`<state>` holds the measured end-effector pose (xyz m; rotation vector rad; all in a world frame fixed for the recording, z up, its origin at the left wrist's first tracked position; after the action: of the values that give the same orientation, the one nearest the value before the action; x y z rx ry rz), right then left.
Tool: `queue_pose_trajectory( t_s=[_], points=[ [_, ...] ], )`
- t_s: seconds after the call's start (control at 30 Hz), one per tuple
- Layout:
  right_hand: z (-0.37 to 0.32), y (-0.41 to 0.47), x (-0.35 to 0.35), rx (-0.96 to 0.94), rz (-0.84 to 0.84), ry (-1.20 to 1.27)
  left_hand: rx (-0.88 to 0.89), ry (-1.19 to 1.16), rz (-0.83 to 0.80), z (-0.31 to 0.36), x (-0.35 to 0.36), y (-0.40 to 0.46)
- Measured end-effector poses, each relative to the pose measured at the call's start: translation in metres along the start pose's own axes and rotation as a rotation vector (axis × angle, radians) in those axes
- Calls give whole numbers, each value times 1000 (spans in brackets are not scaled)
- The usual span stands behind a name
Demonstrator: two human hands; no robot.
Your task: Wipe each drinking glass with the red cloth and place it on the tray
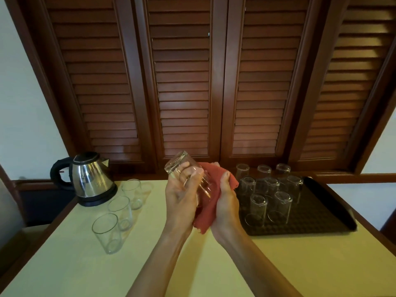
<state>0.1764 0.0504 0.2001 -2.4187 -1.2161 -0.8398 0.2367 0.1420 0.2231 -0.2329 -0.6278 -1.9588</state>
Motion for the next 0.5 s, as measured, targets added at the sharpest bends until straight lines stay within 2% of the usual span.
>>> queue_pose_trajectory(
  t_s=[0.1,0.2,0.37,0.43,0.5],
  points=[
    [14,-12,-3,160,-20,28,20,-14,-70,7,4,9],
    [26,-29,-4,223,-26,-8,72,31,-116,15,1,22],
    [11,-28,-12,216,-52,35,93,51,-73,23,-15,29],
    [4,-22,-10,187,-54,40,45,8,-62,15,-15,25],
    [2,-23,1,98,-89,-54,-37,-107,-46,6,-12,22]
  ],
)
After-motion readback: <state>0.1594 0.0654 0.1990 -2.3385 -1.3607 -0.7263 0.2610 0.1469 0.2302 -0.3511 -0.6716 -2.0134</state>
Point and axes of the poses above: each hand's wrist, its own y-axis towards the middle knuckle, its own x-axis out of the palm, z = x × y, the point moved 10 cm from there along y, towards the middle knuckle, and after that the axes turned 1 degree about -z, right-handed, at the moved point
